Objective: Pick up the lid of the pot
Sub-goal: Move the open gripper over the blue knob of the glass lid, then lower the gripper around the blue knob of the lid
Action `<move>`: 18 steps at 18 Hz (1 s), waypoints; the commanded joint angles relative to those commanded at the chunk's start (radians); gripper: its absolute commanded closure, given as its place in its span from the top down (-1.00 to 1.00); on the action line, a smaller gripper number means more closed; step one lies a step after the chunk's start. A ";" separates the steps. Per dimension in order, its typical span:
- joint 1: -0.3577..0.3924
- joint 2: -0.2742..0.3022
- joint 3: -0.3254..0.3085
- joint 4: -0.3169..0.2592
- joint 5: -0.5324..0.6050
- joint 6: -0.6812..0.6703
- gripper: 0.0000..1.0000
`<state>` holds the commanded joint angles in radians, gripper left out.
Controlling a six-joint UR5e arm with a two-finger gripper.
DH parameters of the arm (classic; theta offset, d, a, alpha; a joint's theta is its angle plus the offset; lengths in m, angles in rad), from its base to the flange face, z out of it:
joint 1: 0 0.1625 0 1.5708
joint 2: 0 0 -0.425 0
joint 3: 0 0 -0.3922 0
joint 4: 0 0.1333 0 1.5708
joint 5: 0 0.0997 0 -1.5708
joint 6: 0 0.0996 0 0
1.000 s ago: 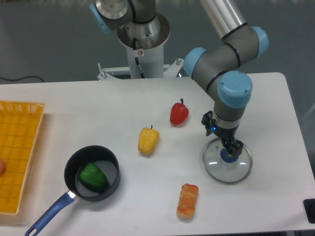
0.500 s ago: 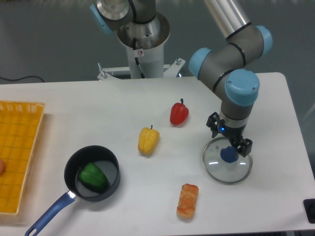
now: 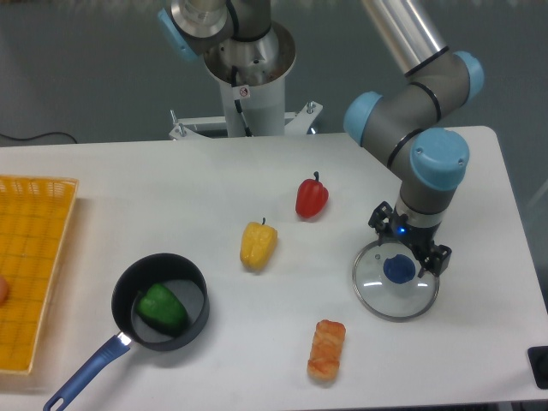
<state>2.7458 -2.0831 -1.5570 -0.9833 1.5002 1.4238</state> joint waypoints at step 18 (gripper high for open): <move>-0.017 -0.029 -0.020 0.038 0.002 -0.565 1.00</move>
<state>2.7290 -2.1123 -1.5769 -0.9449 1.5018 0.8591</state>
